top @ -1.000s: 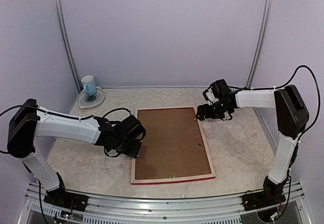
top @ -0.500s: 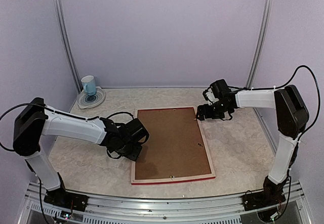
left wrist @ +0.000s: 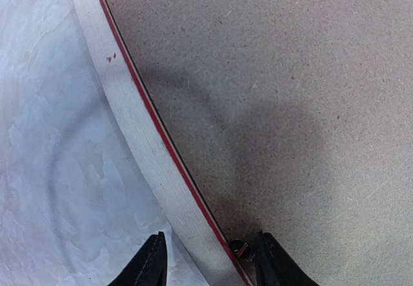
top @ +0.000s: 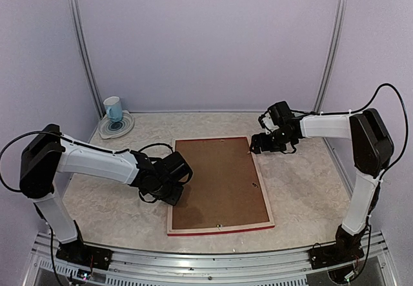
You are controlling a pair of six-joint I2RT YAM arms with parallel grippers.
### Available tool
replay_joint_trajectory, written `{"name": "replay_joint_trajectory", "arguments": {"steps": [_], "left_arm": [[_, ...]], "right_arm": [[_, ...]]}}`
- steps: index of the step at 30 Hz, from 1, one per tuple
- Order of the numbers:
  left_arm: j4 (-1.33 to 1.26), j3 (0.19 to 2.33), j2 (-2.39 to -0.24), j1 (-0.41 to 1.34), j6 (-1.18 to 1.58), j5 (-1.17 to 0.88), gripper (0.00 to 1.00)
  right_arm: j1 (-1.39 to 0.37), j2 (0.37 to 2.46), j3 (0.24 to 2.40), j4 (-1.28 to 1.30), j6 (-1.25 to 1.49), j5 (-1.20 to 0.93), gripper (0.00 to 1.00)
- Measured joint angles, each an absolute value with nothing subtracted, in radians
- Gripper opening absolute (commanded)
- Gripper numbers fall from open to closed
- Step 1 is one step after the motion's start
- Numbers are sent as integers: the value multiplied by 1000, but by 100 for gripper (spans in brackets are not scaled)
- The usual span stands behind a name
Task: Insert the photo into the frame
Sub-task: Press the fastener onto the backboard.
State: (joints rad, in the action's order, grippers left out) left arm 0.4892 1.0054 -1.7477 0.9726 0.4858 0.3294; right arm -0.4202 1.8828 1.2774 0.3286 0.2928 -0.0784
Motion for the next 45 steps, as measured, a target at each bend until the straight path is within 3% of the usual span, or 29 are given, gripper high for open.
{"name": "replay_joint_trajectory", "arguments": {"steps": [20, 45], "left_arm": [[550, 1092, -1742, 973, 488, 443, 50], [630, 1091, -1781, 983, 466, 373, 47]], "right_arm": [[-414, 1883, 1274, 323, 292, -83, 88], [-414, 1883, 1270, 323, 292, -90, 88]]}}
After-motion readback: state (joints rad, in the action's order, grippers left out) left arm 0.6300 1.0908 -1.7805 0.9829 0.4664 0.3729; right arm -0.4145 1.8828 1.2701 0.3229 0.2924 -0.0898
